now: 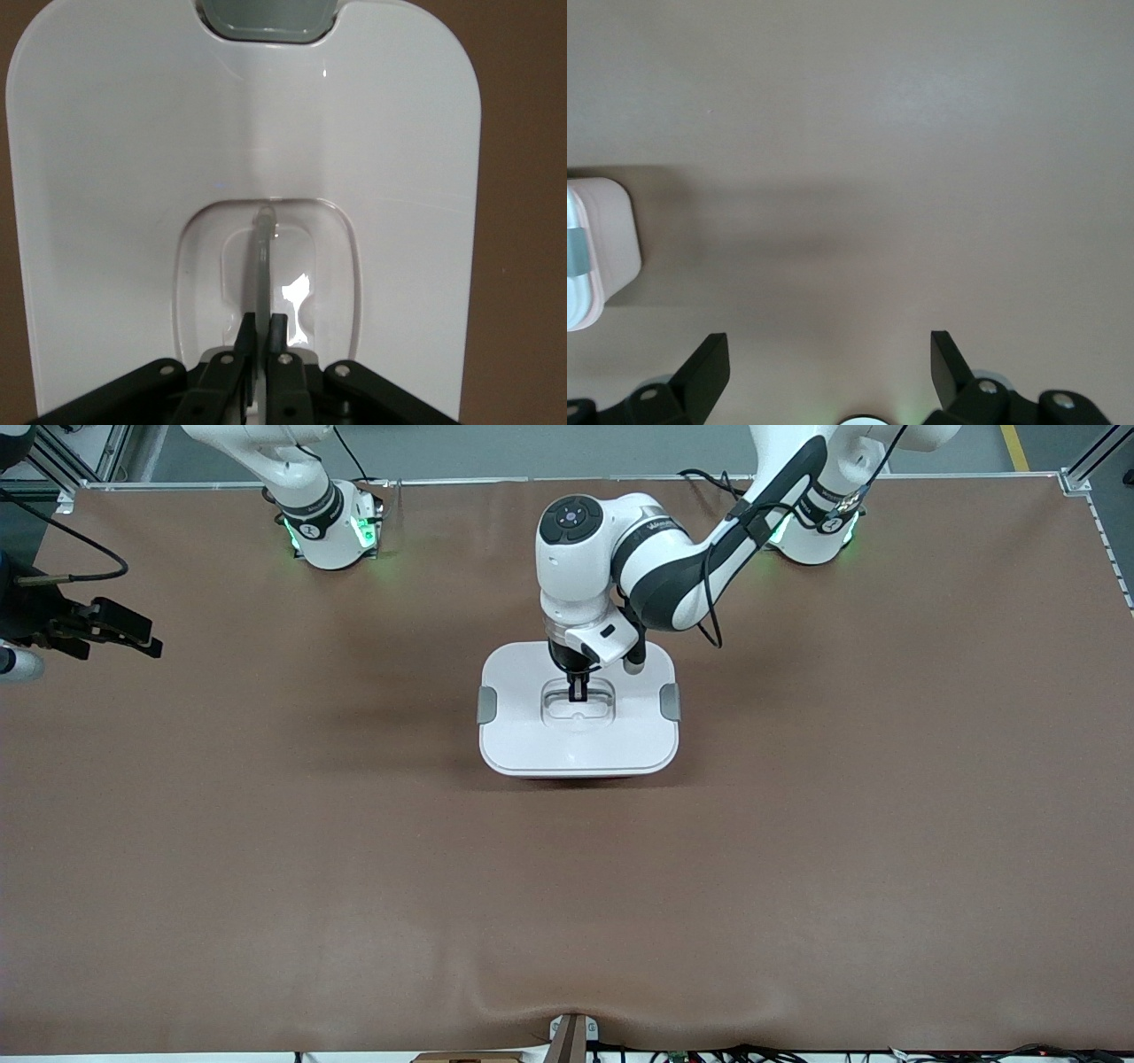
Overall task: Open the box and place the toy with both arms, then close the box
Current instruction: 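Lower the lid onto the box with the left gripper and press it down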
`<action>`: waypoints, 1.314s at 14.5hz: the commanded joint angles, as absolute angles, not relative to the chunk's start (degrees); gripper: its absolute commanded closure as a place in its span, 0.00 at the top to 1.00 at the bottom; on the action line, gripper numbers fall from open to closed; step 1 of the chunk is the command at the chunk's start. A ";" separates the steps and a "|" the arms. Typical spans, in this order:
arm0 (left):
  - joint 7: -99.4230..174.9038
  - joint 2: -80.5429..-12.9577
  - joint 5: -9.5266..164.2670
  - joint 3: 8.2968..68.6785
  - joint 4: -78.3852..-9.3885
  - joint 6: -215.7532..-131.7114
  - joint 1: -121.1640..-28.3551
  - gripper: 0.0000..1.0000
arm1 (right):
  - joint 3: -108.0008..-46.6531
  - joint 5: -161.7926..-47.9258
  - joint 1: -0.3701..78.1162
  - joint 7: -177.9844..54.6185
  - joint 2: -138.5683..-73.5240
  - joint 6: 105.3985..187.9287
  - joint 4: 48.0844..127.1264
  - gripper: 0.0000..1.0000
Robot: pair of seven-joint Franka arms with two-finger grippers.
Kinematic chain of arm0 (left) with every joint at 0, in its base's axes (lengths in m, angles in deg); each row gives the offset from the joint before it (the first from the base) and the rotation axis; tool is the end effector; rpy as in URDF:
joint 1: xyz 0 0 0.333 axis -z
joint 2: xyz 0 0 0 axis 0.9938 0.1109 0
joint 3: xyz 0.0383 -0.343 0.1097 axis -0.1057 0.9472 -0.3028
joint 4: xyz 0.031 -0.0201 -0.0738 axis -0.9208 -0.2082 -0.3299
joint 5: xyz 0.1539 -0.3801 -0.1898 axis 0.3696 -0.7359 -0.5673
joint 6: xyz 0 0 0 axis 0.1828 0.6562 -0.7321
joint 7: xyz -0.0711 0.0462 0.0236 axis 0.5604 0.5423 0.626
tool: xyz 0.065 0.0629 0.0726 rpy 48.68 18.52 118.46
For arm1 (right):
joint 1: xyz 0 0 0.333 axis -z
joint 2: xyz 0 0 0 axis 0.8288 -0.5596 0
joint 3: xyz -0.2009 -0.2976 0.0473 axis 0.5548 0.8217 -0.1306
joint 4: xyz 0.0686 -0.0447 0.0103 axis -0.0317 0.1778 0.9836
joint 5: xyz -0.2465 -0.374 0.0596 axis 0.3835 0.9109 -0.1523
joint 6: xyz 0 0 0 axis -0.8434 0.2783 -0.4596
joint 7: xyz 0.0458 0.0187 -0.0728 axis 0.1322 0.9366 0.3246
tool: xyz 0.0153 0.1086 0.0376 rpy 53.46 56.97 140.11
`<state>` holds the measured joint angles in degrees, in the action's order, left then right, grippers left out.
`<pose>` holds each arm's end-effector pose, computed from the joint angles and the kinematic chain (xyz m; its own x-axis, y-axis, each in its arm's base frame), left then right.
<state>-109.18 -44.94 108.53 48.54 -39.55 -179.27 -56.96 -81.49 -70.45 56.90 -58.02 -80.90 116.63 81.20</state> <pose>0.4793 -0.5741 0.3656 -0.0018 1.0000 0.0024 0.9915 0.0015 0.1303 0.5942 -0.0179 0.6504 0.9956 -0.0110 -0.0935 -0.0154 -0.9988 -0.0470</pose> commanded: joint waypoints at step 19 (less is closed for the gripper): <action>-111.81 -44.51 111.50 48.29 -41.56 -180.23 -56.30 0.00 | -81.55 -69.68 57.38 -56.56 -80.12 116.03 79.29 1.00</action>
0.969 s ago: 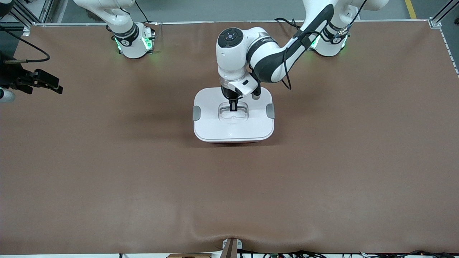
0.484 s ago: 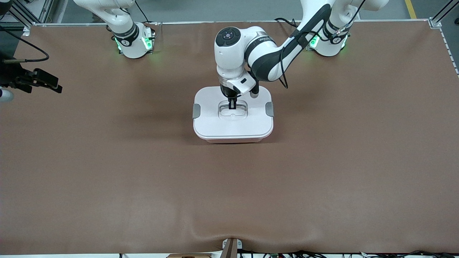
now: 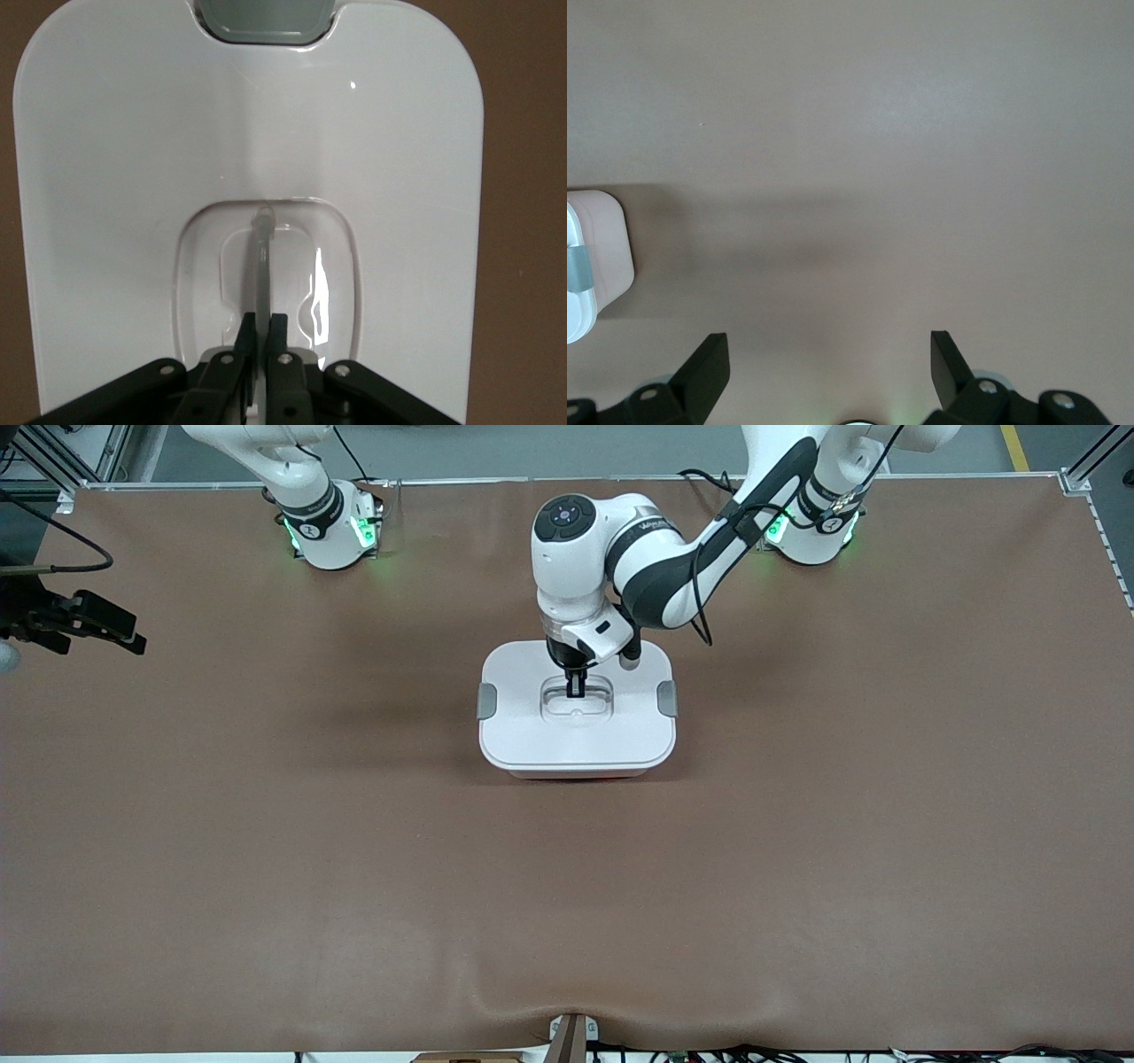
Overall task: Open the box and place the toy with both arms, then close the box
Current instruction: 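Lower the lid onto the box with the left gripper and press it down, then open the left gripper and lift it off the lid handle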
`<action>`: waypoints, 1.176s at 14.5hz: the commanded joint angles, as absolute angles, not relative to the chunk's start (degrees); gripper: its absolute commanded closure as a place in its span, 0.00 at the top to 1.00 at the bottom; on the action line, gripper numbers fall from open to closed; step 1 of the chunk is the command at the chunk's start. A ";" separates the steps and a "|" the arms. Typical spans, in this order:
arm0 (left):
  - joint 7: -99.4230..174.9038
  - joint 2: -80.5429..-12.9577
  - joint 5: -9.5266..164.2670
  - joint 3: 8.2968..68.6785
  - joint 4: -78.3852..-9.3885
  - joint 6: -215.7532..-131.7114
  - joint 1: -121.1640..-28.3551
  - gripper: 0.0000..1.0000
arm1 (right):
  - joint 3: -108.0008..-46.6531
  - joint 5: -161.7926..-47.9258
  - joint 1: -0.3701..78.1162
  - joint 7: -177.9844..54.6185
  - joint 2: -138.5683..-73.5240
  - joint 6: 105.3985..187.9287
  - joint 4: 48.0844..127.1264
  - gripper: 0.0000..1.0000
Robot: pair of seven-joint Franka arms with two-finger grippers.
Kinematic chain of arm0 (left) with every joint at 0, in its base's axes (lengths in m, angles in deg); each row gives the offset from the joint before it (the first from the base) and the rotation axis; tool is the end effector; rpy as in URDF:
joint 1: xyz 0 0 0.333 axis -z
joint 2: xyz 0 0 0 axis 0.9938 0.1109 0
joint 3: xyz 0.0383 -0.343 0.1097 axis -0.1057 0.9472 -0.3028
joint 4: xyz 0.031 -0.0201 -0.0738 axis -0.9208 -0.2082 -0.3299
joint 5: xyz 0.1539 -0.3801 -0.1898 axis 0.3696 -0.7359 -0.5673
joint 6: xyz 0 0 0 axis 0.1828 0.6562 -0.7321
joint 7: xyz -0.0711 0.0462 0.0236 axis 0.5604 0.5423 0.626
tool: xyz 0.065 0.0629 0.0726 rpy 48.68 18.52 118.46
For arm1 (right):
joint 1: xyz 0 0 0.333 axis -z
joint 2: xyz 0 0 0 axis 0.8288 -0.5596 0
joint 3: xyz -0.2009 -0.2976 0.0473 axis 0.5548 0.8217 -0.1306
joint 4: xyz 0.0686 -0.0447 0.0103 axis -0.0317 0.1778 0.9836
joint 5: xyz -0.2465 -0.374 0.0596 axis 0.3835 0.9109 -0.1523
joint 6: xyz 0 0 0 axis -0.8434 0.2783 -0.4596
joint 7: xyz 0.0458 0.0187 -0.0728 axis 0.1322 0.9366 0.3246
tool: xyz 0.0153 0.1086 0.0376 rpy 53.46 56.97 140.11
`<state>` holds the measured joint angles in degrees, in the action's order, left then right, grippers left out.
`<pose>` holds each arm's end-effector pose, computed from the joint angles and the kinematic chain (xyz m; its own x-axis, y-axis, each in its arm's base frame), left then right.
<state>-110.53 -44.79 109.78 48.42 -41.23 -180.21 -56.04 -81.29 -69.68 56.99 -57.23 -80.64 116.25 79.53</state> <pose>0.4654 -0.5780 0.3503 0.0083 0.9998 0.0189 0.9908 -0.0107 0.1346 0.5928 -0.0225 0.6677 0.9973 -0.0308 -0.0674 -0.0330 -0.9989 -0.0322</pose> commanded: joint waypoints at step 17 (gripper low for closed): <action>-87.77 -51.19 106.32 48.55 -37.08 -178.03 -68.41 1.00 | -81.46 -69.60 57.64 -56.91 -81.18 115.86 76.74 1.00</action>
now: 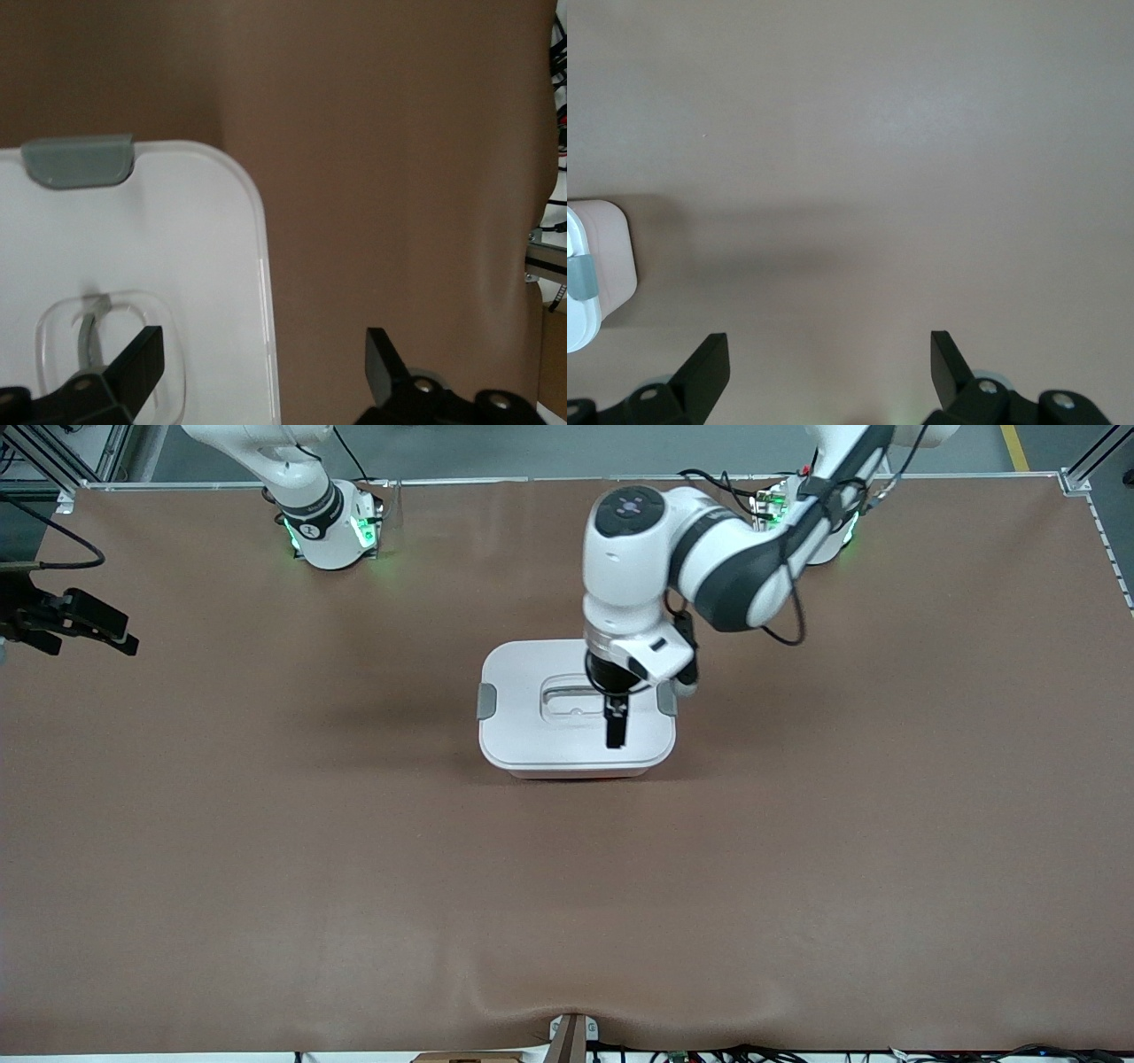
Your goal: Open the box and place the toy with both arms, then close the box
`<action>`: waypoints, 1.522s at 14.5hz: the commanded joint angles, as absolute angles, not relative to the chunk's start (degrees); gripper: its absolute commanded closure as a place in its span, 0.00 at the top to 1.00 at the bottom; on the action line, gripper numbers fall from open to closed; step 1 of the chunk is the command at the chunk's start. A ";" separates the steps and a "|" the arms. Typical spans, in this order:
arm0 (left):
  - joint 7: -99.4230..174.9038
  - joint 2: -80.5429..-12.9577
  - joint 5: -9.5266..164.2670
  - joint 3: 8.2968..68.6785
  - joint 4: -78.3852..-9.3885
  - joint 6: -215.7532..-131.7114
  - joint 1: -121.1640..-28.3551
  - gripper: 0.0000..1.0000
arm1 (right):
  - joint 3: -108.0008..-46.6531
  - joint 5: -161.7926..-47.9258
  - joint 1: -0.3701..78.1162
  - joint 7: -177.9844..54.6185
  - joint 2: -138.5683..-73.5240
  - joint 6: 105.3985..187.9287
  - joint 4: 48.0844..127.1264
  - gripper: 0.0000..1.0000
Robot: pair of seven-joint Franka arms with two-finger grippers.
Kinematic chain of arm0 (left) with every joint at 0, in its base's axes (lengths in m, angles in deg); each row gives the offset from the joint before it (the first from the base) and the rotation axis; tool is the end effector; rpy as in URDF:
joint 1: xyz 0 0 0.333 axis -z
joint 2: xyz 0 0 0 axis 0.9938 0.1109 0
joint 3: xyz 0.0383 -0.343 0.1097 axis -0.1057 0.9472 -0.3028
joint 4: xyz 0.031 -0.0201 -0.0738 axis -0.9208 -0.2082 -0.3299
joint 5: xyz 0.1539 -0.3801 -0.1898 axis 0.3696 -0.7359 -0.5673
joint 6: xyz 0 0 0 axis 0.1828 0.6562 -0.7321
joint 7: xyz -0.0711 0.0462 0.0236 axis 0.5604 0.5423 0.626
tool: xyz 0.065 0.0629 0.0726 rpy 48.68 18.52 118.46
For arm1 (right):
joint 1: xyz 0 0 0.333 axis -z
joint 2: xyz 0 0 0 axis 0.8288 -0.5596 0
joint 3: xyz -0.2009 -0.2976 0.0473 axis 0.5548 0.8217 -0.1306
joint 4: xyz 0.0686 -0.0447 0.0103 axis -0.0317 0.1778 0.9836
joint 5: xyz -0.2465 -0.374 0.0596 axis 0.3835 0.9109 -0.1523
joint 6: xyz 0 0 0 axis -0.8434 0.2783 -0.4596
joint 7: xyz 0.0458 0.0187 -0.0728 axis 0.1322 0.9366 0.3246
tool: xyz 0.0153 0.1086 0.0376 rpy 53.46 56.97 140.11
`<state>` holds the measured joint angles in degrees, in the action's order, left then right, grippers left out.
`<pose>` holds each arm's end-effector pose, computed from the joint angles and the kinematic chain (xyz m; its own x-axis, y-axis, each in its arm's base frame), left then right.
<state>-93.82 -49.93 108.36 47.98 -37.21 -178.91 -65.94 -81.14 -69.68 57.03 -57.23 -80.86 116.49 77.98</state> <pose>0.5705 -0.4883 0.4452 0.0860 0.9963 0.0005 0.9684 -0.0837 0.2347 0.5952 -0.0246 0.6799 0.9986 -0.0343 -0.0400 -0.0356 -0.9989 -0.0319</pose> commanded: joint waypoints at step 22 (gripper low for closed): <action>1.80 -59.89 90.85 35.56 -31.71 -151.23 -86.71 1.00 | -81.55 -69.68 57.38 -56.91 -82.14 115.59 76.83 1.00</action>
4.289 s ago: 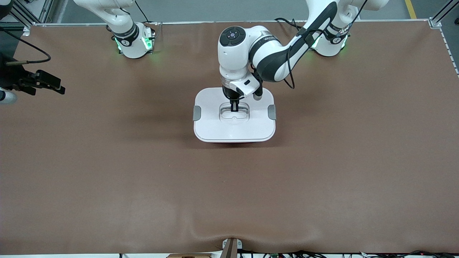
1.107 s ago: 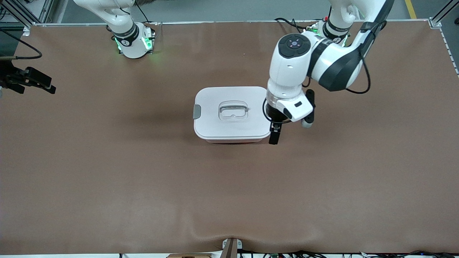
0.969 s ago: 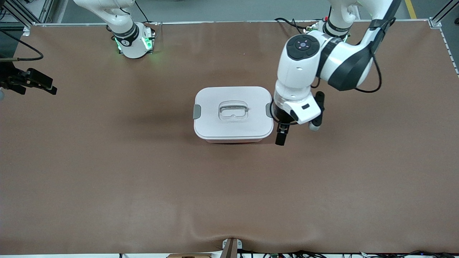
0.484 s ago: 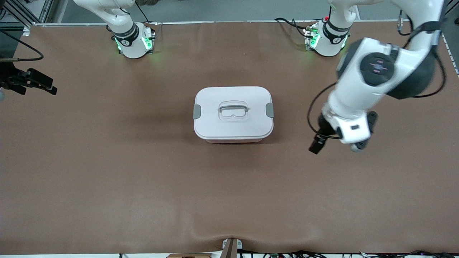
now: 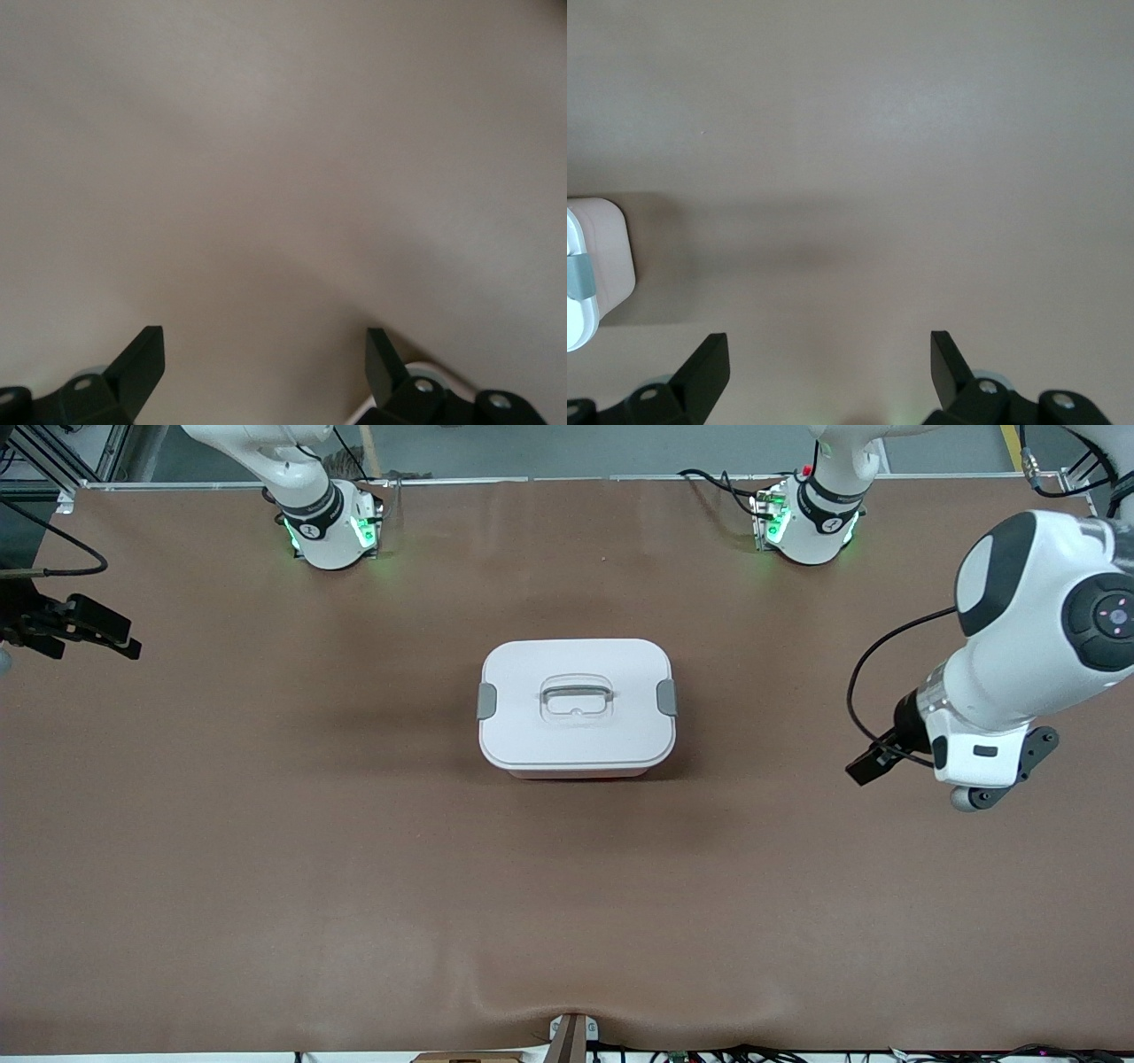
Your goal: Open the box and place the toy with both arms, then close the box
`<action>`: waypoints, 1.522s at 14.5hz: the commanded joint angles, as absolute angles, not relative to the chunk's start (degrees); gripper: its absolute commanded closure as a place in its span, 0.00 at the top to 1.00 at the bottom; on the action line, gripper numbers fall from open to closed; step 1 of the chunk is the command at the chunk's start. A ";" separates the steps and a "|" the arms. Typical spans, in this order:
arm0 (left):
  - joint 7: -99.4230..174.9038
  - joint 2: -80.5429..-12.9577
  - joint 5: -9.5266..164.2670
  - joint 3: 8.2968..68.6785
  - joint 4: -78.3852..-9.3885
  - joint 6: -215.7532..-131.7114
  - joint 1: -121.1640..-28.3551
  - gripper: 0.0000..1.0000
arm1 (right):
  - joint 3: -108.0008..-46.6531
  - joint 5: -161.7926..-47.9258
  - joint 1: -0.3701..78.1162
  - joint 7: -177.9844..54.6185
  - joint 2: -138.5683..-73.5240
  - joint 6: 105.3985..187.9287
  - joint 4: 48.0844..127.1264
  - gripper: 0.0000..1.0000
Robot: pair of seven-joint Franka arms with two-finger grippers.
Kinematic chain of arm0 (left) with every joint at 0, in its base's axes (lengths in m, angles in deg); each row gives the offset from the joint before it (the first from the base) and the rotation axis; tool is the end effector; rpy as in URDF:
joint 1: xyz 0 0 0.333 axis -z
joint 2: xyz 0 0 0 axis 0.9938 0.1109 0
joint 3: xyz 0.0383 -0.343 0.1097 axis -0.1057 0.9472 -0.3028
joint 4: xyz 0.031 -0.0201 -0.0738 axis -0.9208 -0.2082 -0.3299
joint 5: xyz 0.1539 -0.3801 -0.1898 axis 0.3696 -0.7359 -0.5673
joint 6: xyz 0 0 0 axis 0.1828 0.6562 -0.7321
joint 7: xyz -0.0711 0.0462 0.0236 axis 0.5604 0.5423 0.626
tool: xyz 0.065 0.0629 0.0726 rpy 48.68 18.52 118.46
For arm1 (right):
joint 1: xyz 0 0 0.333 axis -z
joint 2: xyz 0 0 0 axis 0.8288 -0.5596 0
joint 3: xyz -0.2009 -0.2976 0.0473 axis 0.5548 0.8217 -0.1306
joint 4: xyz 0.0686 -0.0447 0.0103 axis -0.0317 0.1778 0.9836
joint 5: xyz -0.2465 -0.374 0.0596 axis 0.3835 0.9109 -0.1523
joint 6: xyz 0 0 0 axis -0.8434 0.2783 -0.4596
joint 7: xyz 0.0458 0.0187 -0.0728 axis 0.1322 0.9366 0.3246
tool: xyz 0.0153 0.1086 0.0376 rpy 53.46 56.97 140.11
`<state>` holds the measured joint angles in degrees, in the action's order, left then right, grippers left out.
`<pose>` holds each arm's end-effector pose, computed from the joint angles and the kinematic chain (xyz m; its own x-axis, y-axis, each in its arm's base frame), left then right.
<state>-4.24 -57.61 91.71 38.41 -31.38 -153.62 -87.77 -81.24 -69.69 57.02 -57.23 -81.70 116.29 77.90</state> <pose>0.6858 -0.1374 0.5366 0.8280 0.5593 -0.0403 0.5565 -0.8284 -0.0635 0.5999 -0.0235 0.6716 0.9979 -0.0322 -0.0568 -0.0341 -0.9989 -0.0318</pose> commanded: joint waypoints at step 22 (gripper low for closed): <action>37.86 -77.03 85.39 24.21 -33.56 -138.57 -84.69 1.00 | -81.55 -69.68 57.11 -56.65 -82.41 115.95 76.83 1.00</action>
<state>34.79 -75.83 85.99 26.02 -32.13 -138.65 -85.66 -81.35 -69.69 57.01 -57.23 -81.85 116.32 77.90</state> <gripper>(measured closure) 0.000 0.000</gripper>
